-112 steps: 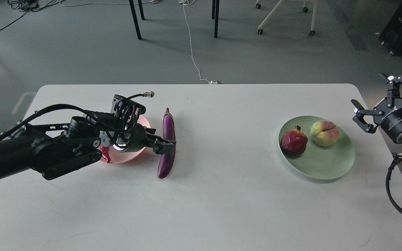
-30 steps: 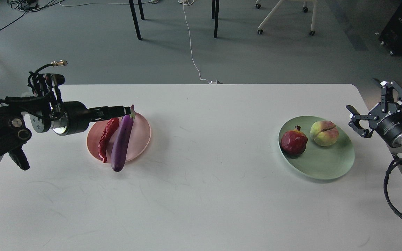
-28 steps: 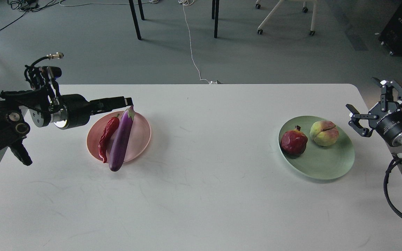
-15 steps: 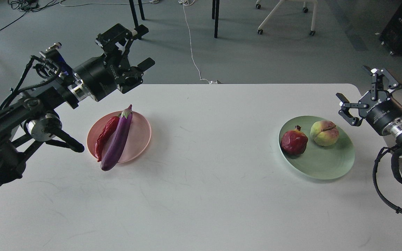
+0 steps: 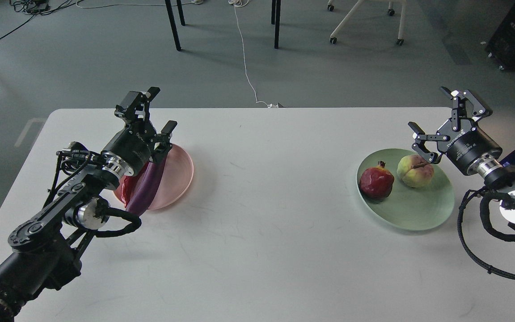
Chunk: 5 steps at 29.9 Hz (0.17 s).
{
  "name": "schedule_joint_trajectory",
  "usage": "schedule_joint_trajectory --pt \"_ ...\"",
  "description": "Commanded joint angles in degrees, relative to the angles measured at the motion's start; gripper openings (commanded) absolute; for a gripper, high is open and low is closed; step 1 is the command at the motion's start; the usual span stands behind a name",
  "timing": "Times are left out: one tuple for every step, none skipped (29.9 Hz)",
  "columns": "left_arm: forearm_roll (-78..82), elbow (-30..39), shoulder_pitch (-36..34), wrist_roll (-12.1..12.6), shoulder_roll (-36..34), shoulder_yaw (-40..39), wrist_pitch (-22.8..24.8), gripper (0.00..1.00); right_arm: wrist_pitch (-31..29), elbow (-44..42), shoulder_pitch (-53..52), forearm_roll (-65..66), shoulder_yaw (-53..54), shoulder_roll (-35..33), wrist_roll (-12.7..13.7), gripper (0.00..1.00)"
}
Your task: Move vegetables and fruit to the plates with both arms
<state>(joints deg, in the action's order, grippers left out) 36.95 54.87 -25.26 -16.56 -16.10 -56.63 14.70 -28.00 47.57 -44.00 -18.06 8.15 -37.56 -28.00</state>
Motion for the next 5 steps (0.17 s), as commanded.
schedule_joint_trajectory --pt "-0.03 -0.11 0.47 0.04 0.02 -0.15 0.42 0.99 0.0 0.15 0.14 0.04 0.03 -0.06 0.0 0.99" --pt "-0.03 -0.11 0.74 0.04 0.02 -0.24 0.42 0.99 0.0 0.15 0.06 0.04 0.03 -0.24 0.0 0.99" --pt "-0.03 -0.11 1.0 0.04 0.02 -0.41 0.51 0.99 0.0 0.15 0.14 0.04 0.03 -0.32 0.0 0.99" --pt "-0.03 -0.11 1.18 0.04 0.02 -0.59 0.6 0.99 0.0 0.15 0.15 0.04 0.03 -0.41 0.0 0.99" --pt "0.05 -0.02 1.27 0.04 0.02 -0.68 0.94 0.99 0.0 0.15 0.15 0.04 0.03 -0.41 0.0 0.99"
